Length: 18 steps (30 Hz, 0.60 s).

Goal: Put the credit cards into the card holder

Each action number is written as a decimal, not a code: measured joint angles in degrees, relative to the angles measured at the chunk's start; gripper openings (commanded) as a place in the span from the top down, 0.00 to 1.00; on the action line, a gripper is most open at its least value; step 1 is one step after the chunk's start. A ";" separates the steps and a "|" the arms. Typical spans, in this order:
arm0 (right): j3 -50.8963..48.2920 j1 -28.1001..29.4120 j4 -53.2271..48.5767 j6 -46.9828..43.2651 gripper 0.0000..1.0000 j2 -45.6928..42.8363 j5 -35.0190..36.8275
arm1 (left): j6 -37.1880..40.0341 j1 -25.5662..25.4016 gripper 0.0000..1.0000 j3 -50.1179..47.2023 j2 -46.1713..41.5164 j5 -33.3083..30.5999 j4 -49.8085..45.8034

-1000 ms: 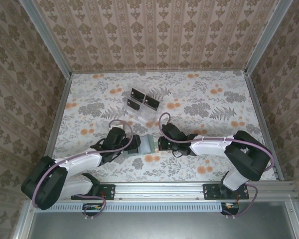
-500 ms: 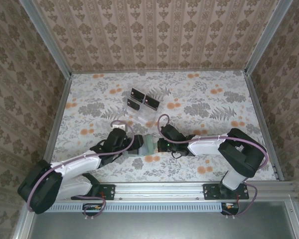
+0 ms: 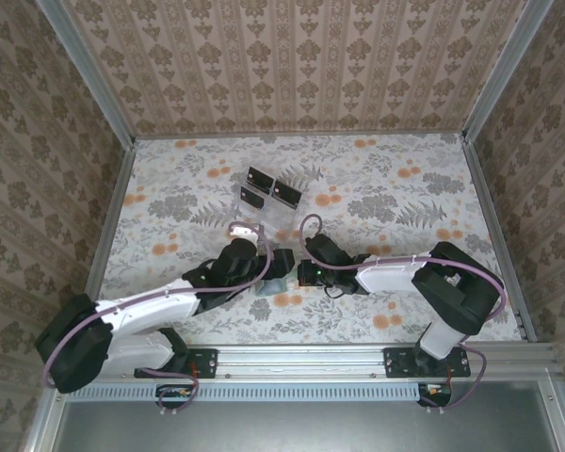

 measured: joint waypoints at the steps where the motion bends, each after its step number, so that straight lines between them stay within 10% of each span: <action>1: -0.37 -0.28 -0.07 0.07 0.87 -0.70 -0.09 | -0.31 -0.44 0.00 0.72 1.64 0.00 0.57; 5: -2.25 -1.70 -0.66 0.33 0.68 -6.08 -0.11 | -1.42 -1.14 0.00 1.68 6.34 -0.28 2.21; 18: -8.68 -3.85 -6.73 0.96 0.67 -27.82 0.37 | -6.49 -1.49 0.00 5.73 14.91 -2.12 0.61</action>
